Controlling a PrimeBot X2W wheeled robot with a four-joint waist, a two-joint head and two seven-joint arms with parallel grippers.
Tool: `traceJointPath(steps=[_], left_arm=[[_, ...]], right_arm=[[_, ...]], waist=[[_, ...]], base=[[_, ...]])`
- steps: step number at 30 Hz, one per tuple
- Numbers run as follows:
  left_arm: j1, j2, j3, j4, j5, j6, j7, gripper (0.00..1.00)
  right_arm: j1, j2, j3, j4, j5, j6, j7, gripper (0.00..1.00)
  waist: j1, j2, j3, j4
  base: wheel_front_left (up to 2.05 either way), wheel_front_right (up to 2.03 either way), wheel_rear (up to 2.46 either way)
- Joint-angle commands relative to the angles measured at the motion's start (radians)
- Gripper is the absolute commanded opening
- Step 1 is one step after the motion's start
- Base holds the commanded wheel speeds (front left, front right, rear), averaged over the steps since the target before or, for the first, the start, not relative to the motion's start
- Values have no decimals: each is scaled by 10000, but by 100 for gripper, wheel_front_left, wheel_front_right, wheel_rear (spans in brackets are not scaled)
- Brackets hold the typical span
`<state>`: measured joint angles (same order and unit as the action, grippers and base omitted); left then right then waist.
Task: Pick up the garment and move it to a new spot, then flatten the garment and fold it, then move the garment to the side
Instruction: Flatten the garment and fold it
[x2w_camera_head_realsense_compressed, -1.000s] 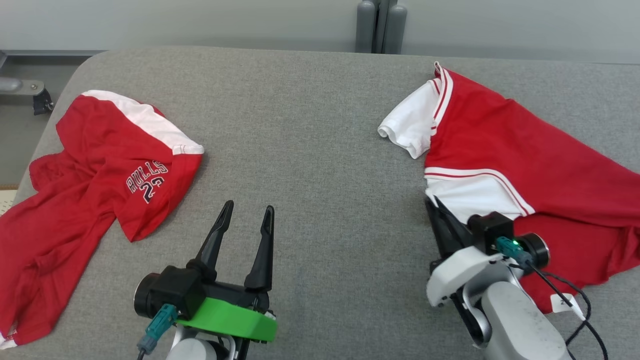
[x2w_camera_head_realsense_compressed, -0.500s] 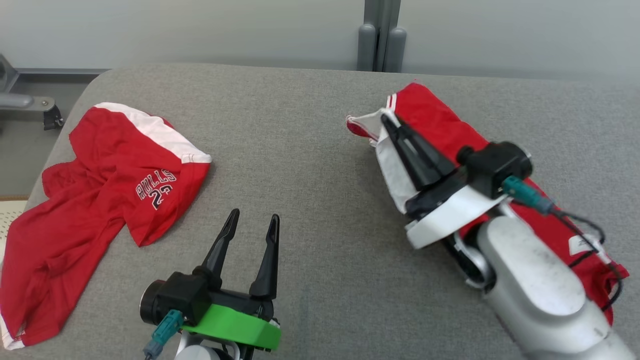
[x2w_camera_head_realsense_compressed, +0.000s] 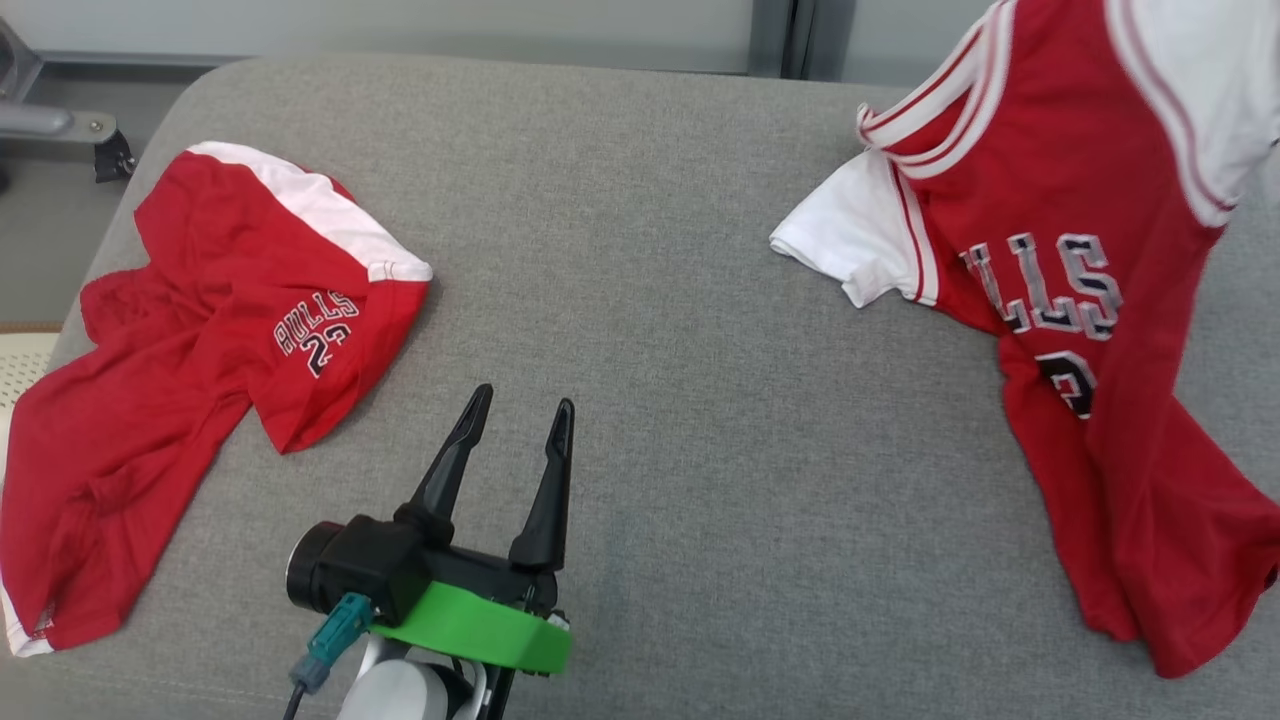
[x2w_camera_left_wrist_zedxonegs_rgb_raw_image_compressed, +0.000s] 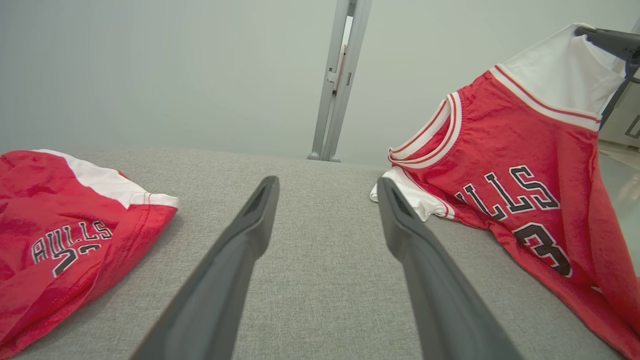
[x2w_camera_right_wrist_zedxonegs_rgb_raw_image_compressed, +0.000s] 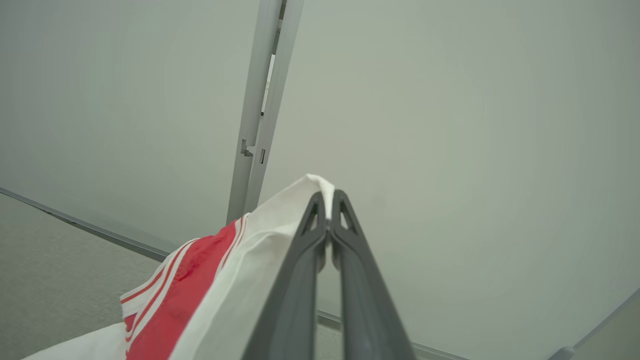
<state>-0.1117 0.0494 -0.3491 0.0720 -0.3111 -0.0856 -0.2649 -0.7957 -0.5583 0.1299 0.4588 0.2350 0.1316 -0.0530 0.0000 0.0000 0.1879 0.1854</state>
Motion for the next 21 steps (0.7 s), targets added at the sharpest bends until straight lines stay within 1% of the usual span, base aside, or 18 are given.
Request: traceJointPath(steps=[1, 2, 3, 4, 5, 8, 11, 13, 17, 21], left_arm=[[-242, 19, 2, 14, 7, -50, 9, 100], [-318, 19, 11, 27, -31, -65, 9, 100], [-402, 19, 53, 25, -105, -38, 8, 100], [-464, 19, 73, 11, -154, -11, 9, 100], [-535, 19, 86, 0, -205, 12, 9, 100], [-678, 20, 98, -33, -301, 37, 9, 100], [-688, 19, 138, -31, -314, 72, 9, 100], [-625, 19, 185, -16, -325, 91, 9, 100], [-503, 19, 328, 31, -239, 121, 9, 100], [-395, 19, 559, -11, -149, 144, 8, 100]], right_arm=[[-528, -94, -274, 448, -275, -18, 10, 0], [-810, -223, -446, 784, -529, -18, 12, 0], [-1124, -303, -682, 1196, -818, -18, -70, 14], [-1365, -320, -928, 1526, -1056, -18, -146, 75], [-1613, -289, -1165, 1917, -1324, -18, -230, 100], [-2131, -215, -1705, 2793, -2116, -18, -507, 100], [-2380, 93, -2200, 3418, -2723, -18, -912, 100], [-2399, 299, -2323, 3700, -2966, -18, -1230, 100], [-2273, 864, -2247, 4000, -3098, -18, -1750, 100], [-1852, 1542, -1865, 3692, -2834, -18, -2049, 100]], waist=[[0, 0, 652, 190], [0, 0, 755, 239], [0, 0, 856, 295], [0, 0, 937, 352], [0, 0, 1003, 421], [0, 0, 1107, 581], [0, 0, 1068, 663], [0, 0, 1007, 655], [0, 0, 763, 506], [0, 0, 376, 195]], base=[[0, 0, 0], [0, 0, 0], [0, 0, 0], [0, 0, 0], [0, 0, 0], [0, 0, 0], [0, 0, 0], [0, 0, 0], [0, 0, 0], [0, 0, 0]])
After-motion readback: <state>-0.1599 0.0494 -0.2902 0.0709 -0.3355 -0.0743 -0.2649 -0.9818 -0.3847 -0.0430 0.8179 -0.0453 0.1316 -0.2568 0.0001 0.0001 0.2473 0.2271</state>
